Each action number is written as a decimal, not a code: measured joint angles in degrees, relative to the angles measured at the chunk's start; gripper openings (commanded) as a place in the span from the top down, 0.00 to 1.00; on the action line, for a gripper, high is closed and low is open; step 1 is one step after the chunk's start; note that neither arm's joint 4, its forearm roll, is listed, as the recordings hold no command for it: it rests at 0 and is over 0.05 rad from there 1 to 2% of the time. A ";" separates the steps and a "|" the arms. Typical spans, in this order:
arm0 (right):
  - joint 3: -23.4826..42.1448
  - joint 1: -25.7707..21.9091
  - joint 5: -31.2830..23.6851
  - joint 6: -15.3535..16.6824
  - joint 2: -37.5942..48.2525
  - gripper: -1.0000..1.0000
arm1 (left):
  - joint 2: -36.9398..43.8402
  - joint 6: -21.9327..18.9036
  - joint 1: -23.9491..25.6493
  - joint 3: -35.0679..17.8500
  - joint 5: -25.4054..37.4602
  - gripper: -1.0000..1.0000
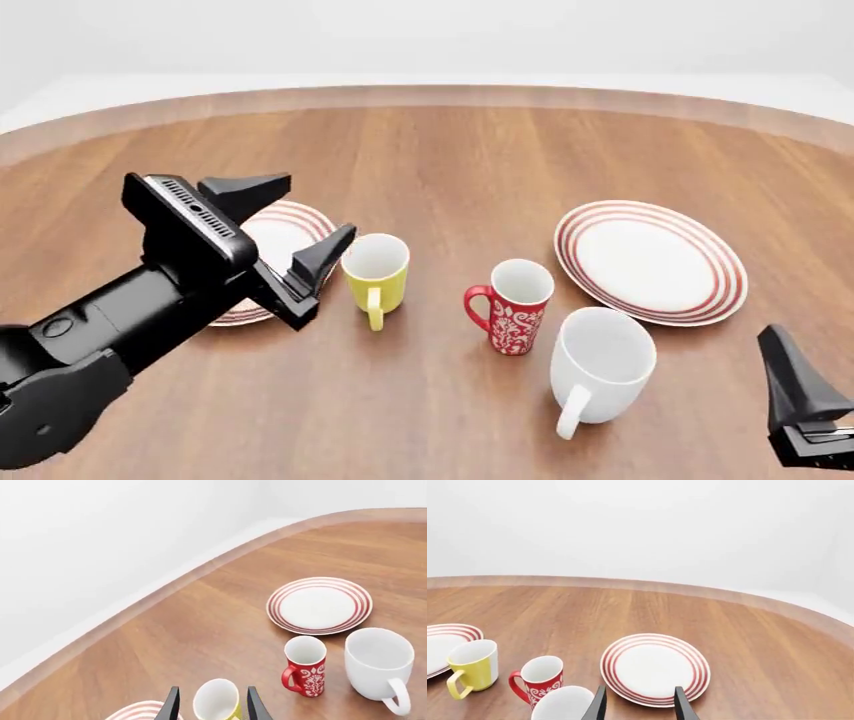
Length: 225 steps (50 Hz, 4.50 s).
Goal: Put the red mug on the left plate.
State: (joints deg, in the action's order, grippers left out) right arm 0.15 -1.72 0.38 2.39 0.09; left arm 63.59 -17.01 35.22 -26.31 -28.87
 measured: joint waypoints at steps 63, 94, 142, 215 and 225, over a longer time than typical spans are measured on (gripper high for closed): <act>-0.03 -0.41 0.12 -0.12 0.00 0.00 | 23.92 -2.52 10.08 -10.63 0.41 0.00; -0.05 -0.88 0.27 -0.02 0.02 0.00 | 32.74 -4.06 11.94 -13.31 -1.85 0.00; -0.04 -0.79 0.32 -0.24 -0.06 0.00 | 43.54 -7.93 10.84 -19.92 -3.20 0.00; 0.06 -0.26 0.47 0.02 -0.07 0.00 | 46.94 -7.46 10.86 -24.13 -1.54 1.00; 0.03 -0.26 0.52 0.15 -0.07 0.00 | 45.74 -5.51 10.48 -24.07 -0.40 1.00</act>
State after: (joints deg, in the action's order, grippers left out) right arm 0.18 -1.98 0.91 2.54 0.02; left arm 109.33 -22.52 45.70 -50.38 -29.27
